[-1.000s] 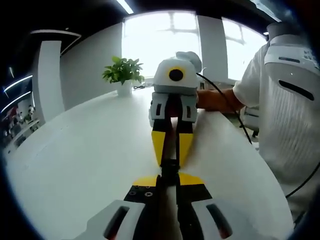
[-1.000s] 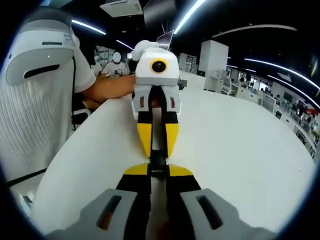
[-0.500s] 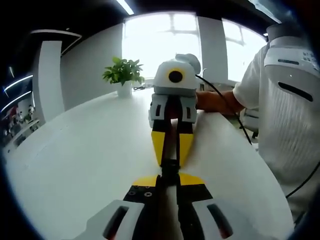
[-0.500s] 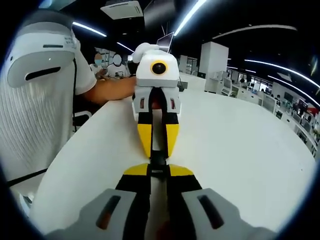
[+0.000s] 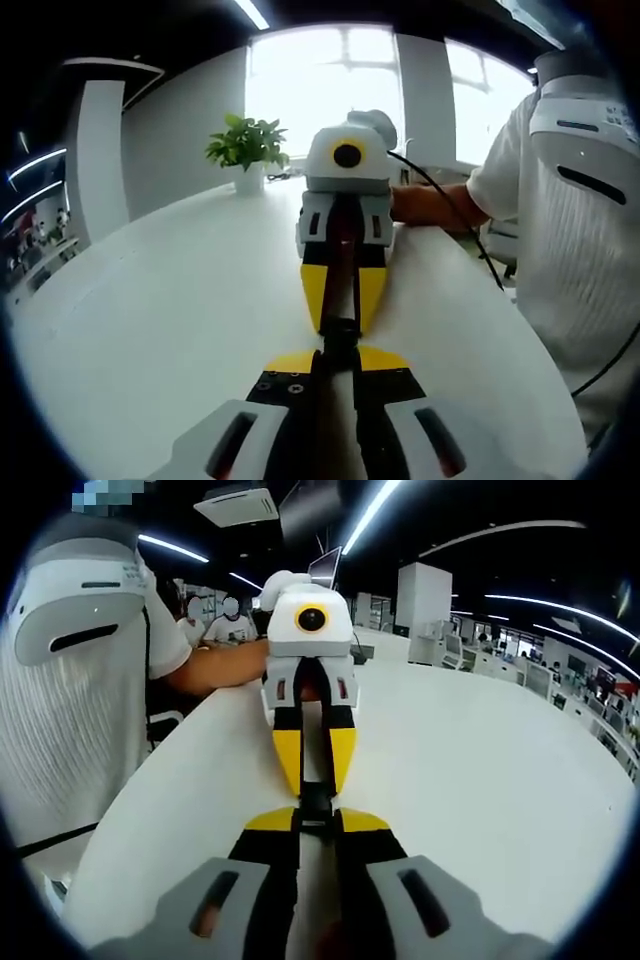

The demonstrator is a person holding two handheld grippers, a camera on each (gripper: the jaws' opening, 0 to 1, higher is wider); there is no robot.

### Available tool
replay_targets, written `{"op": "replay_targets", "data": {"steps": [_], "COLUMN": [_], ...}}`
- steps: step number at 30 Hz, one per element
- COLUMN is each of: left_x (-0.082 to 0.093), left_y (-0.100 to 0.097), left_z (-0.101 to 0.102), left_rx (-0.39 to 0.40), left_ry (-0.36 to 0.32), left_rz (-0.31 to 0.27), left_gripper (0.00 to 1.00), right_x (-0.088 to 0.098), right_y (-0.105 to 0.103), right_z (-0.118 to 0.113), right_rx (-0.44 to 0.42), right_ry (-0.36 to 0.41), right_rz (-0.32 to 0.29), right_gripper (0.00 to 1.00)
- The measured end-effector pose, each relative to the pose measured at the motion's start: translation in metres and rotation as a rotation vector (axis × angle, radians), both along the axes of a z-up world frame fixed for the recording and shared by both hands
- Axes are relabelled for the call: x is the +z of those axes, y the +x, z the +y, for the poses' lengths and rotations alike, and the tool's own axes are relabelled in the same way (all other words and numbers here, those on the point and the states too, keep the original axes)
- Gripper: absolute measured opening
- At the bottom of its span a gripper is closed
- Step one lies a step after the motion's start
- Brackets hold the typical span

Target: Snap the two parts of the plastic buckle together until the buckle closes and remains connected.

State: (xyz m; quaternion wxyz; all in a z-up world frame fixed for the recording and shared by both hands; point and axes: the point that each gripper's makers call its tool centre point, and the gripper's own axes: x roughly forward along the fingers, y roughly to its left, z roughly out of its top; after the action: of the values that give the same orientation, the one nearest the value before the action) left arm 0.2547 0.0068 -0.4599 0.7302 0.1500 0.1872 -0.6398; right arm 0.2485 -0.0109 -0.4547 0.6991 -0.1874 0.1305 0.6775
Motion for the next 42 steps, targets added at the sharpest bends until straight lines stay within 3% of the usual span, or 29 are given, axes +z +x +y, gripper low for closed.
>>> {"op": "replay_targets", "data": {"steps": [8, 14, 21, 24, 42], "left_x": [-0.0010, -0.0013, -0.0013, -0.0013, -0.0010], "left_y": [0.0000, -0.0004, -0.0011, -0.0013, -0.0027], "left_z": [-0.0010, -0.0010, -0.0010, -0.0010, -0.0018], "left_rx": [-0.001, -0.001, -0.001, -0.001, -0.008], "left_ry": [0.002, 0.001, 0.001, 0.001, 0.012], "left_rz": [-0.001, 0.000, -0.001, -0.001, -0.002], "left_gripper": [0.11, 0.11, 0.11, 0.11, 0.11], "right_x": [0.0007, 0.0020, 0.0022, 0.0025, 0.0068], "right_y": [0.0021, 0.0023, 0.0019, 0.0038, 0.0029], "right_z": [0.0013, 0.0029, 0.0041, 0.0050, 0.0020], "right_rx": [0.000, -0.003, -0.006, -0.016, -0.044], "right_ry": [0.000, 0.009, 0.012, 0.017, 0.026], "right_rz": [0.007, 0.030, 0.041, 0.045, 0.074], "right_gripper": [0.15, 0.24, 0.28, 0.37, 0.37]}}
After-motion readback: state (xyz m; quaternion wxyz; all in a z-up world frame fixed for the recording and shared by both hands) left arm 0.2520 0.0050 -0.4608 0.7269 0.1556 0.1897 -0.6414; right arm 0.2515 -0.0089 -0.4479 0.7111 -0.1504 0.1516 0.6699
